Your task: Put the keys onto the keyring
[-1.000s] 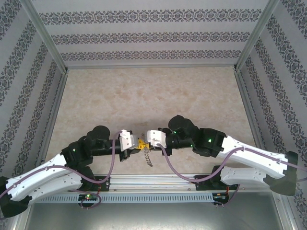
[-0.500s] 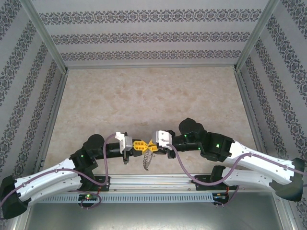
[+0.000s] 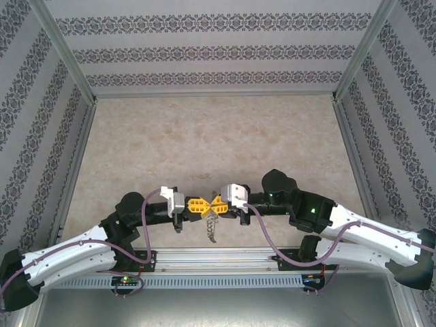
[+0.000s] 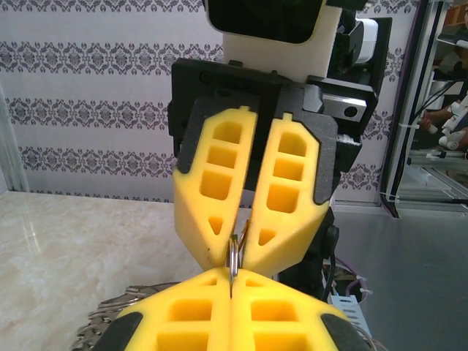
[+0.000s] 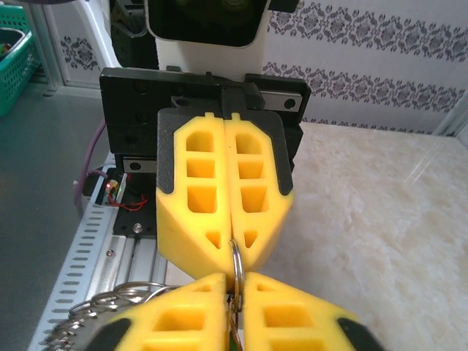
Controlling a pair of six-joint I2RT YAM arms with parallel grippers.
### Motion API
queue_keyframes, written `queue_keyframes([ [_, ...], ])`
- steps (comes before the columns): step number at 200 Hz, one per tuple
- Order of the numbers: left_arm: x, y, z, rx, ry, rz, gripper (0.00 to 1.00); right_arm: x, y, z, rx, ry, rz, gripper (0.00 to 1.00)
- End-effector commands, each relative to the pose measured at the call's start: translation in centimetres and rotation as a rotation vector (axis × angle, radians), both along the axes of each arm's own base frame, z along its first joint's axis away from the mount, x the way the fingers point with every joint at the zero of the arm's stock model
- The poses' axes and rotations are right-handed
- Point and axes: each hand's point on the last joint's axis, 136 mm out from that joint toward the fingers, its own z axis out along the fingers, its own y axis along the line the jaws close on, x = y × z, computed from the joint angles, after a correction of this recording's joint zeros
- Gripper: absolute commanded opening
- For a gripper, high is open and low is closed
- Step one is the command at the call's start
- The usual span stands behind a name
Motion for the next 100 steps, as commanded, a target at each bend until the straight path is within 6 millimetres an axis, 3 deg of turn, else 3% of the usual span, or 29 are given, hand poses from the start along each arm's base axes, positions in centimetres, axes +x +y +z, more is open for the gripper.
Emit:
queue_keyframes([
  [1, -1.8, 0.6, 5.2, -0.153, -0.097, -0.069, 0.0, 0.8, 0.0, -0.7, -0.004, 0.007, -0.028, 0.0],
  [29, -0.5, 0.4, 3.6, 0.011, -0.074, 0.006, 0.0, 1.5, -0.5, -0.8, -0.036, -0.032, -0.061, 0.0],
  [52, 0.7, 0.6, 1.6, 0.228, -0.067, 0.069, 0.15, 2.2, -0.5, -1.7, -0.12, -0.058, -0.077, 0.0],
  [68, 1.5, 0.7, 0.0, 0.378, -0.051, 0.091, 0.17, 2.5, -0.3, -2.0, -0.17, -0.072, -0.076, 0.0],
  [87, 1.9, 0.7, -1.5, 0.501, -0.041, 0.09, 0.14, 2.6, 0.2, -2.0, -0.192, -0.084, -0.062, 0.0],
  [100, 1.8, 0.5, -1.9, 0.529, -0.043, 0.076, 0.02, 2.6, 0.5, -2.1, -0.213, -0.086, -0.052, 0.0],
])
